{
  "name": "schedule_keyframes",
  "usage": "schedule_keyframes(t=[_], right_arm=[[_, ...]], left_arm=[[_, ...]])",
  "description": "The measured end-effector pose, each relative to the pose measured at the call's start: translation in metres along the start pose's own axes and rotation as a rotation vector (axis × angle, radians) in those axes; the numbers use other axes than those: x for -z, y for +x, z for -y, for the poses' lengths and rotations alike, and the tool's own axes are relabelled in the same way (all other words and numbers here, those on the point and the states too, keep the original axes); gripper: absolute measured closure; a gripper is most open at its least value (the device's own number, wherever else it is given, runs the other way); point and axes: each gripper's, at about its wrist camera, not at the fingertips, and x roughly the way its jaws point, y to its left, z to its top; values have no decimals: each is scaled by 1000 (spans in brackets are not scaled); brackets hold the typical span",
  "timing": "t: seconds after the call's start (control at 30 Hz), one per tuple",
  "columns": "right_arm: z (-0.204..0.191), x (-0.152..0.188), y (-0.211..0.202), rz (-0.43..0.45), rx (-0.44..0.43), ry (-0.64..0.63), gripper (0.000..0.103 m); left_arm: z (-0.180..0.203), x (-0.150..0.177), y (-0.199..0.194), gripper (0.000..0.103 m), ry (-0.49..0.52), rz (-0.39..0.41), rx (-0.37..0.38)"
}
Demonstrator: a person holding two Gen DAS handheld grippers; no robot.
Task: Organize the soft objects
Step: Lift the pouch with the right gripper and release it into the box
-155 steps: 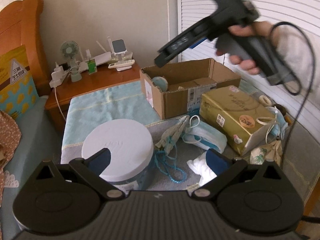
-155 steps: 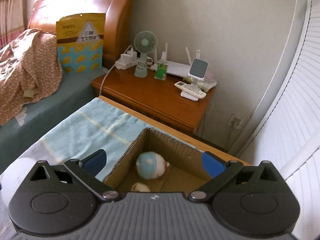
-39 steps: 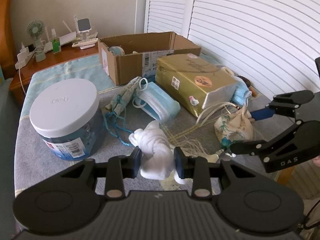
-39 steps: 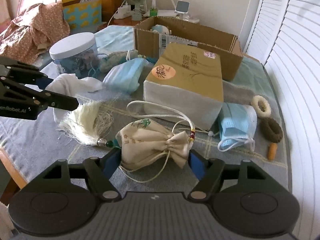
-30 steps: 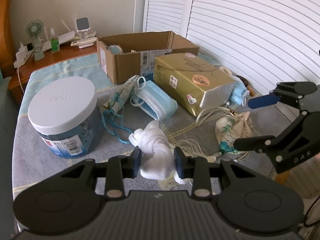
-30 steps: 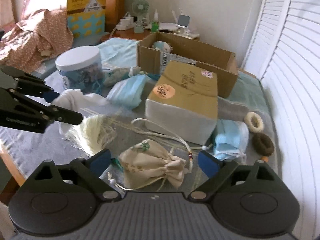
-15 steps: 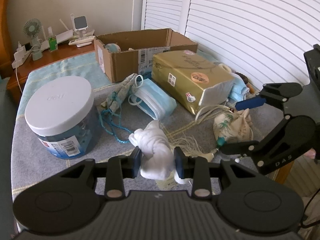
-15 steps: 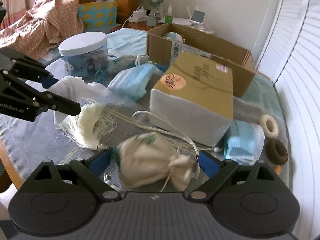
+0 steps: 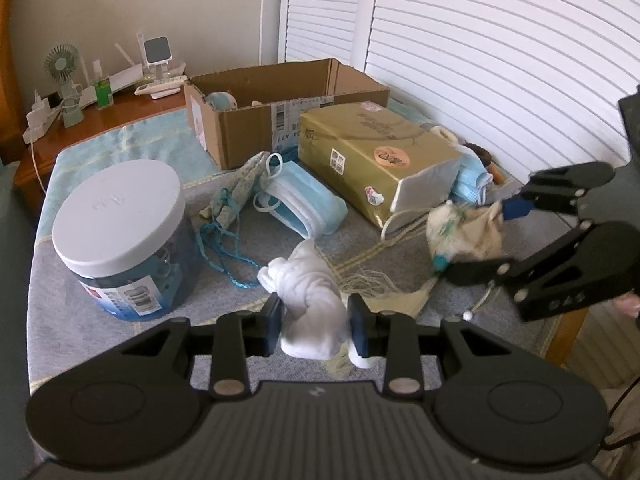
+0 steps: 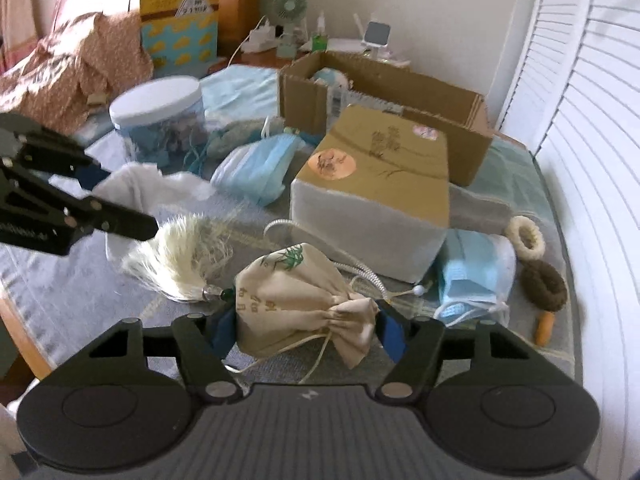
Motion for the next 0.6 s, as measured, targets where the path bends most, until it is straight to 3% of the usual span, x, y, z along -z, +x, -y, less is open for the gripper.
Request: schedule_keyframes(t=[0.27, 0.6], right_arm=[[8, -21, -38, 94, 17, 34, 30], [31, -79, -61, 180, 82, 46, 30]], left_arm=[[2, -3, -3, 70, 34, -8, 18], [4, -1, -9, 70, 52, 20, 42]])
